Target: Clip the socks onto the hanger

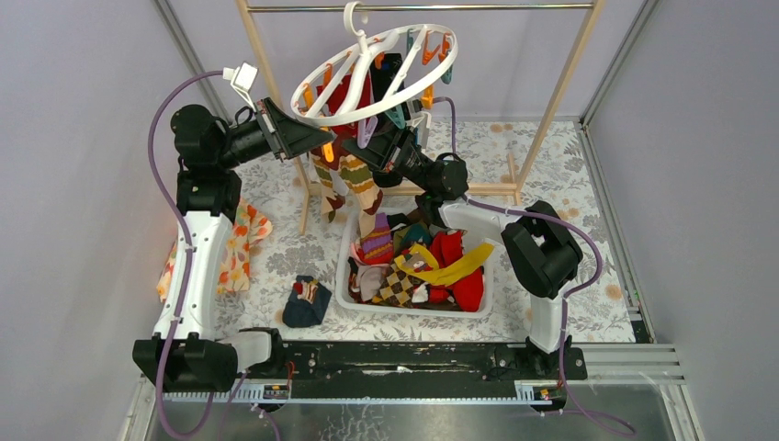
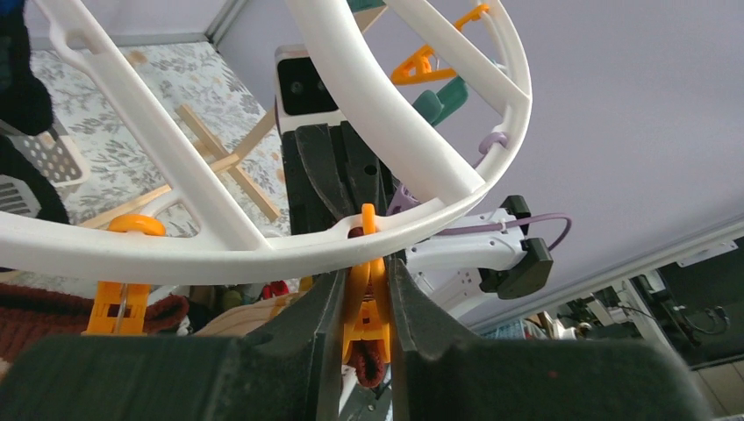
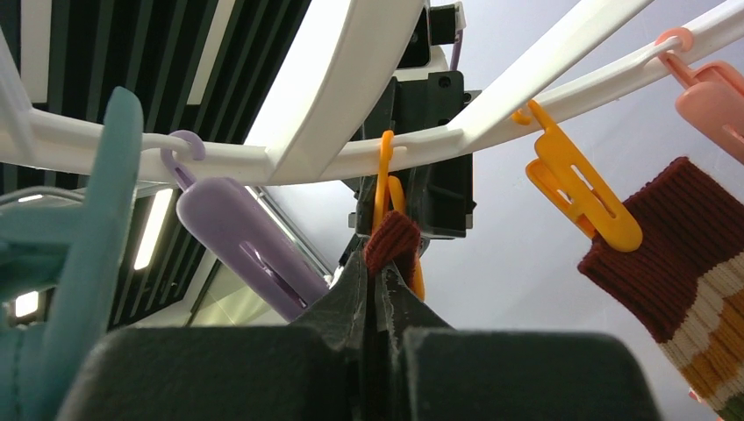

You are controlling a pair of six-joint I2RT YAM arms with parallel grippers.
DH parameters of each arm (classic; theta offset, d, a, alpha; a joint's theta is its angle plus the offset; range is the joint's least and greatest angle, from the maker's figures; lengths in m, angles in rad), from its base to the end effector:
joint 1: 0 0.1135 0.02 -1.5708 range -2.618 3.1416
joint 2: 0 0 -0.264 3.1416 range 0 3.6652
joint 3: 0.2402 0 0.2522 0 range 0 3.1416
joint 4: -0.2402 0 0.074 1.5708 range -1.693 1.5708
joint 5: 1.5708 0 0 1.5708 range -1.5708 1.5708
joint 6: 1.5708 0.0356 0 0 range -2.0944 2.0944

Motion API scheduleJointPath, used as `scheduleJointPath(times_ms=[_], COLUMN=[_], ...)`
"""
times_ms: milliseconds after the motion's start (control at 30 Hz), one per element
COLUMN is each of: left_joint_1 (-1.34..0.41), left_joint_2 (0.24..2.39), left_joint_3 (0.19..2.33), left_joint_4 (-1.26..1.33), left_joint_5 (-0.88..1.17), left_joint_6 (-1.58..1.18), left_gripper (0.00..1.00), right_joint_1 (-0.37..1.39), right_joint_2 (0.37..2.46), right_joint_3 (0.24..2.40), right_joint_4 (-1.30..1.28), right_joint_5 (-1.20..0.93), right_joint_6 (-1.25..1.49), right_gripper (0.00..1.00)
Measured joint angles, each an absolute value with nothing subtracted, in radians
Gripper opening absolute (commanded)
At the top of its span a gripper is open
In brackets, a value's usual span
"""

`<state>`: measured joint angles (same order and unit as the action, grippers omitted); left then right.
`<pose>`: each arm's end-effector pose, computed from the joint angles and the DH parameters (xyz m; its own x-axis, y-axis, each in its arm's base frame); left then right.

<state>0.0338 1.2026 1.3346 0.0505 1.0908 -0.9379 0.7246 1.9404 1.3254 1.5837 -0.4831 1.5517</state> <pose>0.2498 -0.0232 0.4679 -0.5831 -0.3923 -0.7115 0.6527 0.2954 -0.6977 0.2959 0.2840 0.3543 -0.7720 0.4990 -0.3936 -0.6320 -0.5368 0.5590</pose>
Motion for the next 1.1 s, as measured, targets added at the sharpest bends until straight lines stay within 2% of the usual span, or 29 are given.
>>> scheduleJointPath(times_ms=[100,133,200,300,367,500,567,633,767,967,1100], left_joint_1=[0.034,0.034,0.034,0.034,0.034,0.034,0.034,0.034,0.034,0.034,0.034], left_joint_2=[1.196,1.195,1.193,1.192,1.19,1.186,1.183,1.18,1.166,1.149,1.149], left_joint_3=[1.335,1.335,1.335,1.335,1.336,1.336,1.336,1.336,1.336,1.335,1.335], left_joint_4=[0.028,0.022,0.013,0.002,-0.001,-0.005,-0.014,-0.022,-0.067,-0.102,-0.112], left_joint_5=[1.068,1.064,1.057,1.051,1.05,1.051,1.051,1.051,1.051,1.051,1.049], left_joint_6=[-0.904,-0.896,-0.881,-0.861,-0.857,-0.855,-0.852,-0.843,-0.805,-0.765,-0.75], left_gripper=[0.32,0.37,0.53,0.65,0.67,0.72,0.71,0.65,0.53,0.36,0.32], right_joint_1=[0.725,0.725,0.725,0.727,0.728,0.73,0.731,0.731,0.733,0.732,0.727], right_joint_2=[1.94,1.94,1.94,1.94,1.94,1.94,1.94,1.94,1.94,1.909,1.866], right_joint_3=[1.325,1.325,1.325,1.325,1.325,1.326,1.326,1.326,1.319,1.207,1.106], right_joint_4=[1.584,1.584,1.584,1.584,1.584,1.584,1.584,1.584,1.584,1.583,1.582], right_joint_5=[-0.484,-0.484,-0.486,-0.489,-0.489,-0.49,-0.49,-0.489,-0.488,-0.485,-0.478], right_joint_6=[1.552,1.552,1.552,1.553,1.553,1.559,1.562,1.563,1.548,1.49,1.434], right_gripper=[0.0,0.0,0.0,0.0,0.01,0.2,0.3,0.43,0.57,0.66,0.69])
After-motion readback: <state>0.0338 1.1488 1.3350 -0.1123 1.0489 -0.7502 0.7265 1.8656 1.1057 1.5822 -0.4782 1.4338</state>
